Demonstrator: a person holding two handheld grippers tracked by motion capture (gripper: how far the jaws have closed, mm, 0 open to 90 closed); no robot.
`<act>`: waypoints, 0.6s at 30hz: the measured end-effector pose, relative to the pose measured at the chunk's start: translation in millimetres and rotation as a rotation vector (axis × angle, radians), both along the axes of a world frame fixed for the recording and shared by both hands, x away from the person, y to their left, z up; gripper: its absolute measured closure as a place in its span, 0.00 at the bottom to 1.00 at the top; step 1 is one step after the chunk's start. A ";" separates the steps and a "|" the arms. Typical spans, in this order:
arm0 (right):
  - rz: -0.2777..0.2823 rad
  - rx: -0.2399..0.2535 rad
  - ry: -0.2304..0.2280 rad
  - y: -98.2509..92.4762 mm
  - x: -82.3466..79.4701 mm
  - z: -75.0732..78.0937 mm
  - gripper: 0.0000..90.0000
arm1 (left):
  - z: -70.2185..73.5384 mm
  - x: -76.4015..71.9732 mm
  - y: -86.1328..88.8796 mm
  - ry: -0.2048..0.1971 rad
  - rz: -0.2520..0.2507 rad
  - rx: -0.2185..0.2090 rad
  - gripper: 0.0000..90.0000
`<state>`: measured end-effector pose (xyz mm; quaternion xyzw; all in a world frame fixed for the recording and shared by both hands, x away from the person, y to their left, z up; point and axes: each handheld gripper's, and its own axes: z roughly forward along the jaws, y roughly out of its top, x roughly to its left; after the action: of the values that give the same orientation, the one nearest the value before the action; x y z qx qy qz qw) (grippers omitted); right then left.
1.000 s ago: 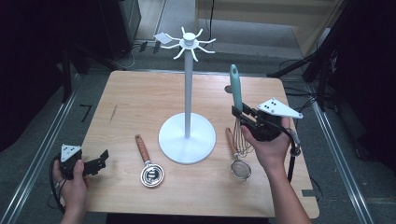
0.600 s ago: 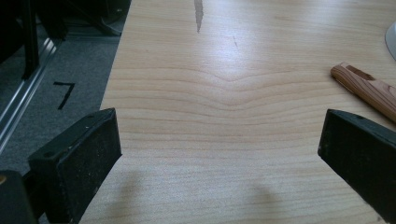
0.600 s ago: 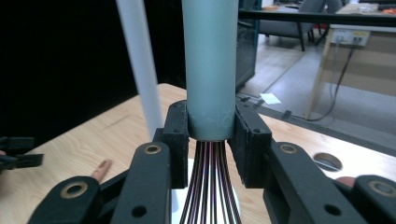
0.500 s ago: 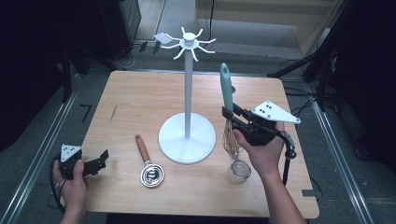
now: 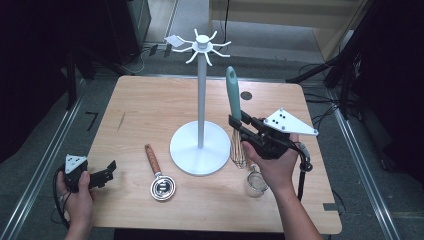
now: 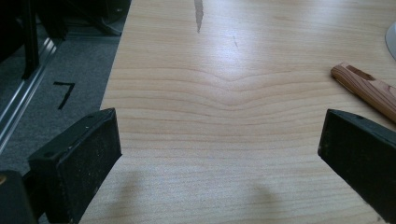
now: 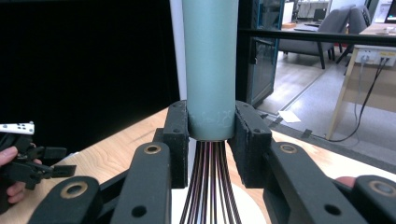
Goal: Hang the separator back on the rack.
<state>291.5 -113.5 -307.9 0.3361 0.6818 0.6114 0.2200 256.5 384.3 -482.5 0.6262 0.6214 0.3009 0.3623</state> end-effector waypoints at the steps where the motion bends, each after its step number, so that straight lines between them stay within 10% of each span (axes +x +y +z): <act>1: 0.005 -0.001 -0.005 0.8 -0.2 0.9 0.79 | 0.0 0.0 0.0 0.000 -0.001 0.000 0.00; 18: 0.054 0.025 -0.048 14.8 -11.0 17.0 0.79 | -0.1 0.1 -0.1 -0.001 0.000 -0.001 0.00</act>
<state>280.5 -98.6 -290.9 0.3055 0.6774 0.6335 0.2156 256.6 384.2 -482.6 0.6259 0.6213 0.3007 0.3631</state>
